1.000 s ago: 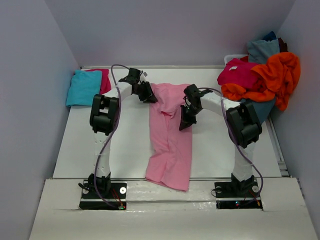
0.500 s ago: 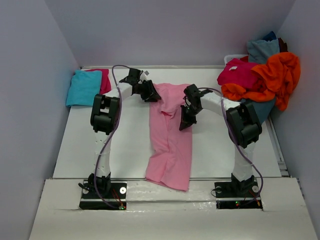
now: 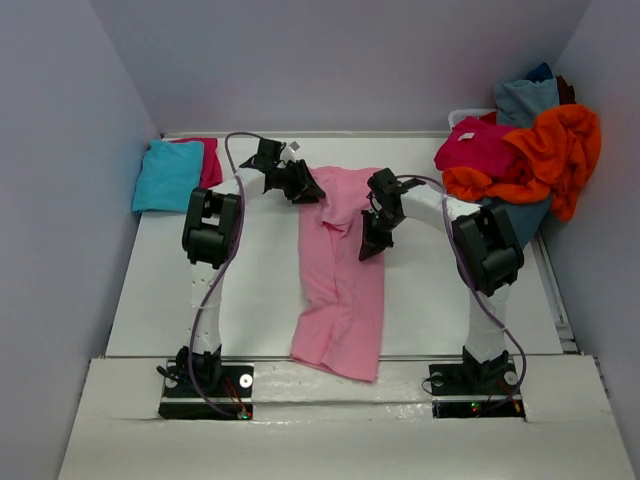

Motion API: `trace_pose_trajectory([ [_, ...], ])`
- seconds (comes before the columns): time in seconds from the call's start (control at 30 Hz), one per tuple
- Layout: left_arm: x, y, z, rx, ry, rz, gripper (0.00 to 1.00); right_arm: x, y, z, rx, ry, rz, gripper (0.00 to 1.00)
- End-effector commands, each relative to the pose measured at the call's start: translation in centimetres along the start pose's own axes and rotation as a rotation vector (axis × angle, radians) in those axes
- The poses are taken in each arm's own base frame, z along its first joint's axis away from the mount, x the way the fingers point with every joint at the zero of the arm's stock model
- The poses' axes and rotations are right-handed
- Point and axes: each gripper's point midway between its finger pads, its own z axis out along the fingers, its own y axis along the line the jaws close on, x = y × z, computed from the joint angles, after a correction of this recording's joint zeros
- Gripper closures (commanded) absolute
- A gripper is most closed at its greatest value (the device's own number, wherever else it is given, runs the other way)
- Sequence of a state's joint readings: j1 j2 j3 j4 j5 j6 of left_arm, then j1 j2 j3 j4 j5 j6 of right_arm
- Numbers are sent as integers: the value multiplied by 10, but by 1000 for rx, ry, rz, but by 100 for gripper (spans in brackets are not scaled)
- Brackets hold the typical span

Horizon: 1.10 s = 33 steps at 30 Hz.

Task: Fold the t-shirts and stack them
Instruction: Smooth out the rectangle-folded T-shirt at the center of the board.

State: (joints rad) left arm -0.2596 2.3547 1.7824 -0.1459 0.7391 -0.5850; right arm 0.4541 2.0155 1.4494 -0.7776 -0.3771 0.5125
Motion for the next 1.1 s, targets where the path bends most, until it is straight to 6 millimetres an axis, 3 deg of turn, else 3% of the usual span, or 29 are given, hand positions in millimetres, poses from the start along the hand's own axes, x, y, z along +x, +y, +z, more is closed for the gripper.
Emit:
trace_pose_trajectory([
  [0.0, -10, -7, -3, 35, -19, 27, 56, 3, 3, -5, 4, -9, -24, 93],
  [0.23, -20, -7, -8, 17, -50, 51, 60, 3, 3, -5, 6, -9, -22, 93],
  [0.8, -34, -12, -27, 3, -95, 109, 94, 3, 2, -3, 5, -7, -23, 93],
  [1.07, -35, -17, -29, 14, -90, 117, 94, 3, 3, -3, 1, -8, -26, 93],
])
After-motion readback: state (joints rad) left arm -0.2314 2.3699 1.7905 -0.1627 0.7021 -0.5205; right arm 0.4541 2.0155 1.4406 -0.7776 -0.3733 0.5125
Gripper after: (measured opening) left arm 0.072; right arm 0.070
